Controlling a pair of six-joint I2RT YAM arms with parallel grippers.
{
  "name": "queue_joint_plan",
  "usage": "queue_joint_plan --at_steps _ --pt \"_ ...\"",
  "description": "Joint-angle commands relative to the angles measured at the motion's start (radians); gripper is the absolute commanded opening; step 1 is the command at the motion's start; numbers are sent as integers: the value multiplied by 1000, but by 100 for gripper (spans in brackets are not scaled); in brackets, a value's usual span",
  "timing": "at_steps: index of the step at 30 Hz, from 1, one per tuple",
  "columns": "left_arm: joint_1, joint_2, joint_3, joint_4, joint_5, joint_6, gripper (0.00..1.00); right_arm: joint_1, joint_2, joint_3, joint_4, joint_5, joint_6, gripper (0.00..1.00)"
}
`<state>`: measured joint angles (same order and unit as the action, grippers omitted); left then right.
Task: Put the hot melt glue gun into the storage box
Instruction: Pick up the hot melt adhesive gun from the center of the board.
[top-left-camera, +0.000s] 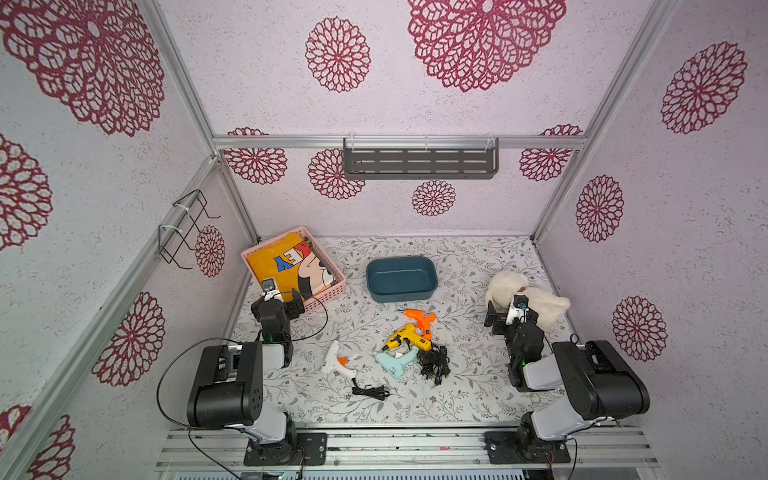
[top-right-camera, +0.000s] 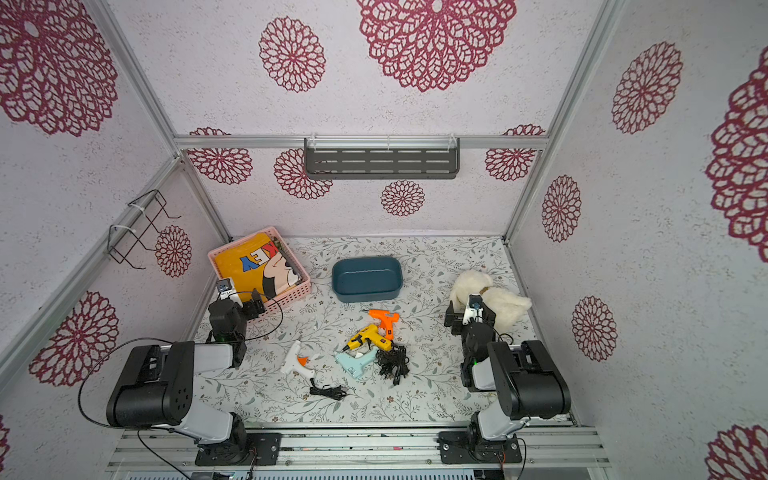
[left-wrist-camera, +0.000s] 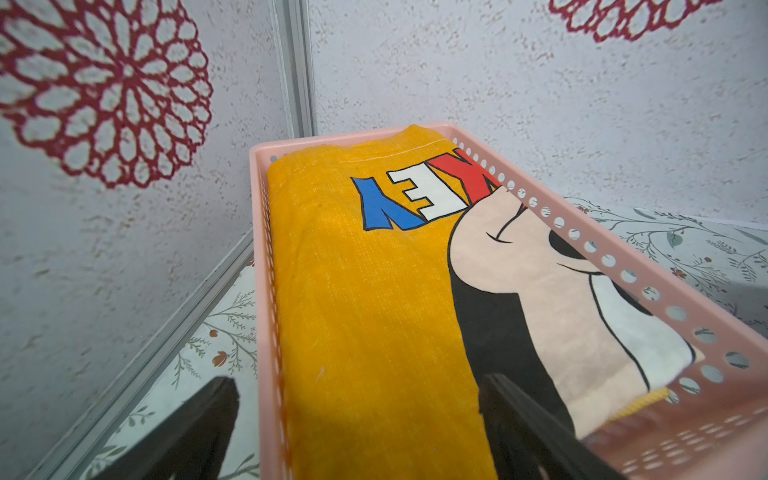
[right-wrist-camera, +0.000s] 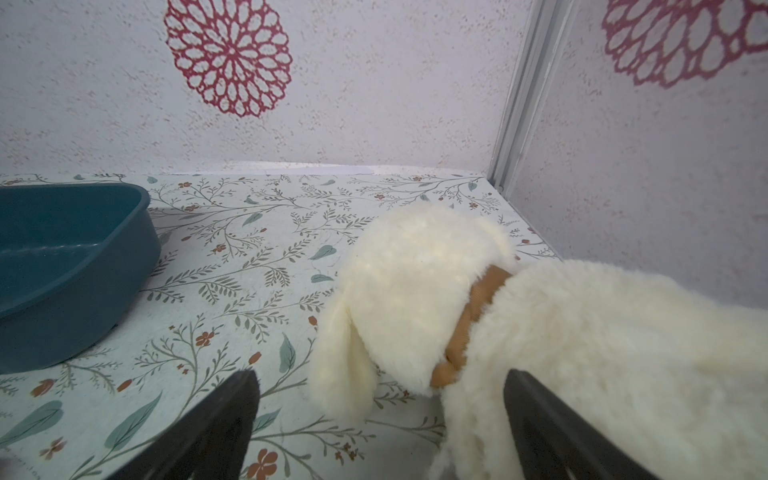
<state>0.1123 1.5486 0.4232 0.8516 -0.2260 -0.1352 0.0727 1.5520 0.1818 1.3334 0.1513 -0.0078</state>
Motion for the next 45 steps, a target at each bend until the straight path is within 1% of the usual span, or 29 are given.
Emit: queue_joint_plan --at_steps 1,21,22,26,30,31,32,33,35,37,38,39,41,42,43,45 --pt "5 2 0 17 5 -6 98 -4 -13 21 27 -10 -1 99" --pt "16 -13 0 8 18 -17 98 -4 -13 22 26 -11 -1 99" --pt "15 -27 12 -22 8 -19 98 -4 -13 21 26 -11 -1 99" --pt "-3 -141 94 -255 -3 -2 98 -10 -10 31 14 -25 7 99" --pt "-50 -249 214 -536 13 9 98 -10 -17 5 53 -20 1 99" --pt "-69 -264 246 -587 10 19 98 -7 -32 -15 85 -6 0 99" --pt "-89 -274 274 -631 11 32 98 -2 -65 -26 79 10 0 99" --pt "-114 -281 310 -695 18 44 98 9 -123 -25 32 35 -6 99" --pt "-162 -283 391 -823 12 51 98 57 -265 11 -139 119 -40 99" --pt "-222 -269 481 -973 -18 38 99 116 -397 95 -358 163 -131 99" --pt "-244 -263 508 -1026 -31 23 100 139 -434 137 -437 185 -163 99" --pt "-272 -256 542 -1088 -42 -2 100 160 -463 185 -532 216 -162 99" --pt "-323 -247 584 -1181 -65 -32 99 167 -485 329 -793 231 -62 99" --pt "-349 -240 608 -1230 -87 -56 98 167 -470 422 -963 233 12 99" --pt "-371 -232 632 -1289 -96 -92 97 166 -437 517 -1129 220 73 99" --pt "-400 -217 676 -1396 -109 -159 96 170 -363 667 -1351 143 137 99"
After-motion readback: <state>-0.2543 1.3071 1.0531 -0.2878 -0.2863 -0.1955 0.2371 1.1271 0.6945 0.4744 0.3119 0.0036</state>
